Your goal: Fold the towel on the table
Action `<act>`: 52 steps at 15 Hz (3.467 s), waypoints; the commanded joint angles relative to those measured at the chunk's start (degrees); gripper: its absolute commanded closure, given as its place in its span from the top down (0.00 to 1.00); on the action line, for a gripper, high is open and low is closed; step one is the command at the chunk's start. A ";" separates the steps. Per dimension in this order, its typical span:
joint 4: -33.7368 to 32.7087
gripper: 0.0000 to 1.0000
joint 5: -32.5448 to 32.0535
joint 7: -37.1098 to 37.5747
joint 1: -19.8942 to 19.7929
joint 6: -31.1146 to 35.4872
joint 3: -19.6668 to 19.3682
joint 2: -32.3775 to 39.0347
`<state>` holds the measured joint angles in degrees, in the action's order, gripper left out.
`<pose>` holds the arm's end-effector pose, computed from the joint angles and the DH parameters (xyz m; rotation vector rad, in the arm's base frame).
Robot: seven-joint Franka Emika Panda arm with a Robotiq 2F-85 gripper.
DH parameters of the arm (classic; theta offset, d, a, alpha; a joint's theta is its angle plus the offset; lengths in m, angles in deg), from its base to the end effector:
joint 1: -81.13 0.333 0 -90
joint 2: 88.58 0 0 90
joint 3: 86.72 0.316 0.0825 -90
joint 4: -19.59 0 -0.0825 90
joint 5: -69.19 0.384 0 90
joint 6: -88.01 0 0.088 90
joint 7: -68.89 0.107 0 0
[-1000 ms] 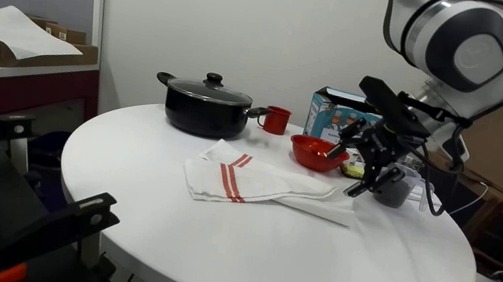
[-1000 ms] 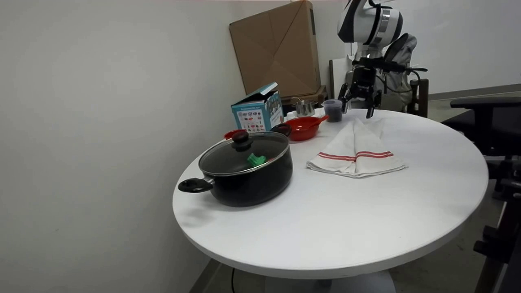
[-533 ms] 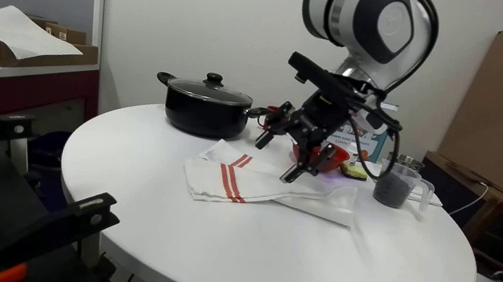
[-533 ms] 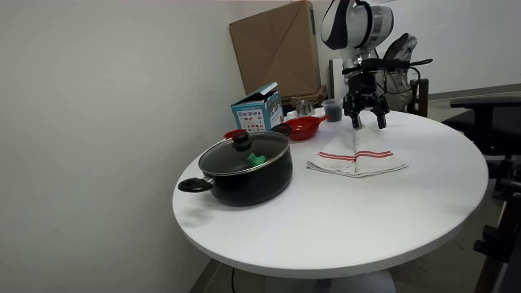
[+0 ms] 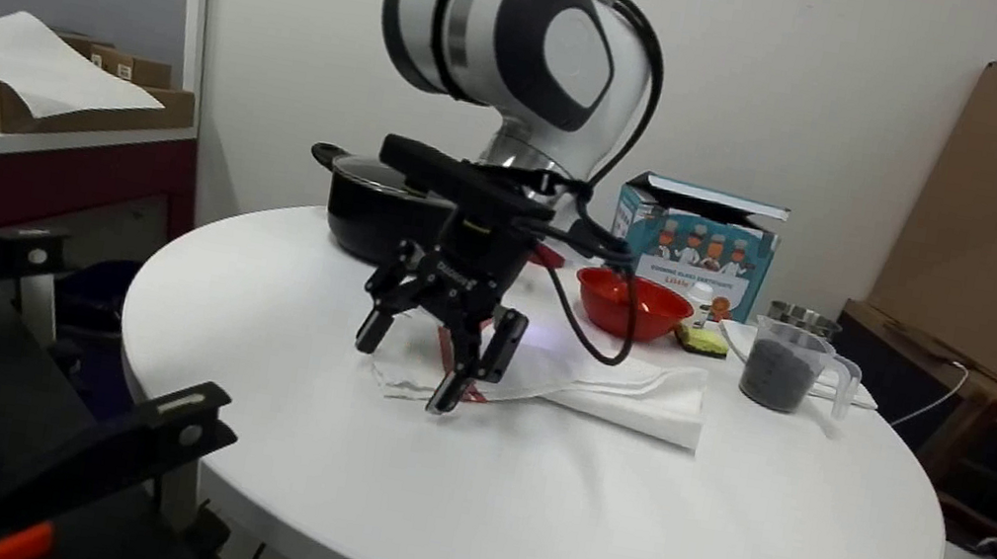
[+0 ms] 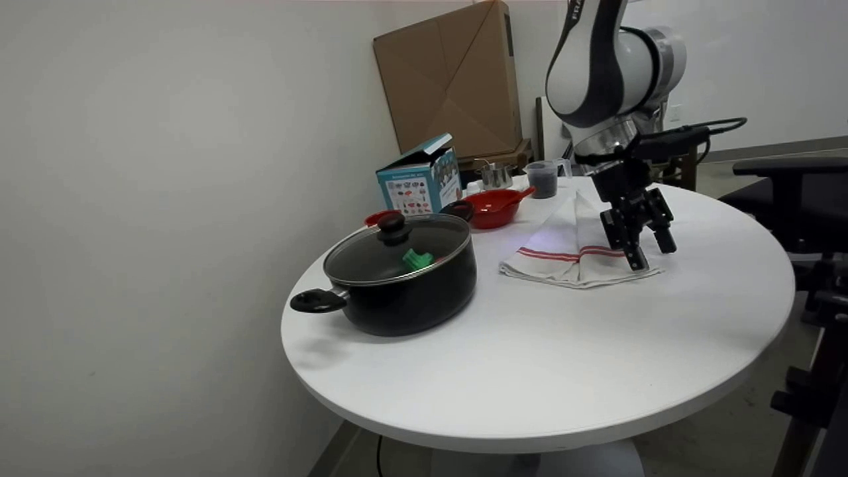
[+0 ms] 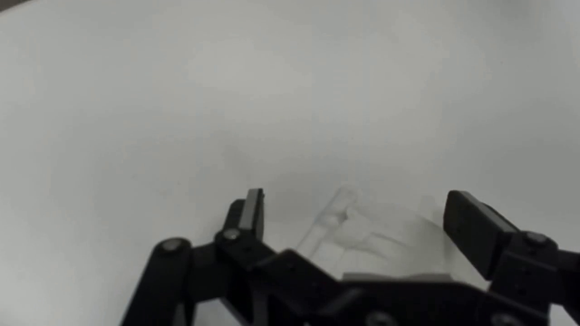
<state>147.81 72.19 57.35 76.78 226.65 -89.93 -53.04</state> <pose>0.4674 -0.0657 0.0628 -3.0065 -0.0386 0.6601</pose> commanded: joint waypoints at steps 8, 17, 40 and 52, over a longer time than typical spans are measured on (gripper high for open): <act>28.05 1.00 -8.01 11.43 8.71 35.16 -6.05 -13.87; 28.12 1.00 -0.14 1.28 -15.10 35.93 15.00 -16.48; 13.93 0.86 4.98 -6.27 -18.62 24.93 14.48 -5.22; 13.49 0.06 4.78 -6.17 -16.52 25.53 13.15 -4.74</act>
<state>161.45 76.99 50.79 59.34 253.02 -76.25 -58.00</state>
